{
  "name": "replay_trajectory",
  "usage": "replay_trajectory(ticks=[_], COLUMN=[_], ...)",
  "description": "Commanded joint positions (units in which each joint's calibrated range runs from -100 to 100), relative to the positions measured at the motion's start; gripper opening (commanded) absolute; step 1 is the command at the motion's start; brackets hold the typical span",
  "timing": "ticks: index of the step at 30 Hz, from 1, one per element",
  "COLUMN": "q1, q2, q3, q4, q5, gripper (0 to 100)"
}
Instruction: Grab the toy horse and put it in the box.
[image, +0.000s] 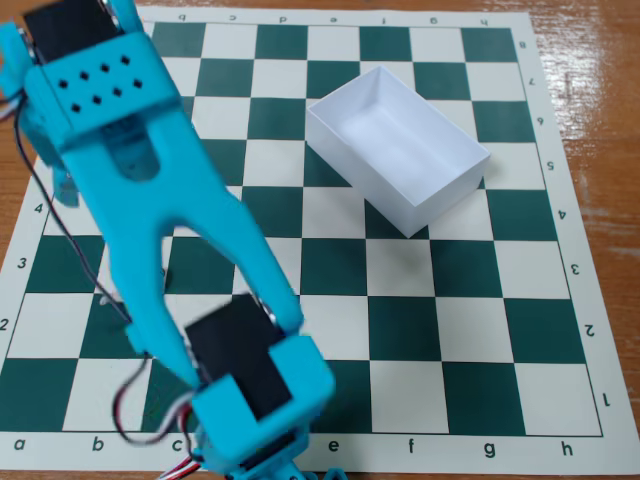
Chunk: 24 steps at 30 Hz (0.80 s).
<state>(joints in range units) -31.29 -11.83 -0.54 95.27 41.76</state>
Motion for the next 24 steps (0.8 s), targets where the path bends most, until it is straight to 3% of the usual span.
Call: replay_trajectory(ticks=[1, 4, 10, 18, 24], q1=[-0.28, -0.07, -0.85, -5.57, -7.42], q2=[-14.98, -17.82, -13.13, -2.68, 3.95], q3=[27.9, 39.1, 49.2, 45.92, 46.11], q4=[-14.29, -23.18, -36.97, -45.52, -49.18], q5=[-1.4, -2.52, -4.57, -10.29, -11.61], gripper=[28, 29, 45, 46, 46])
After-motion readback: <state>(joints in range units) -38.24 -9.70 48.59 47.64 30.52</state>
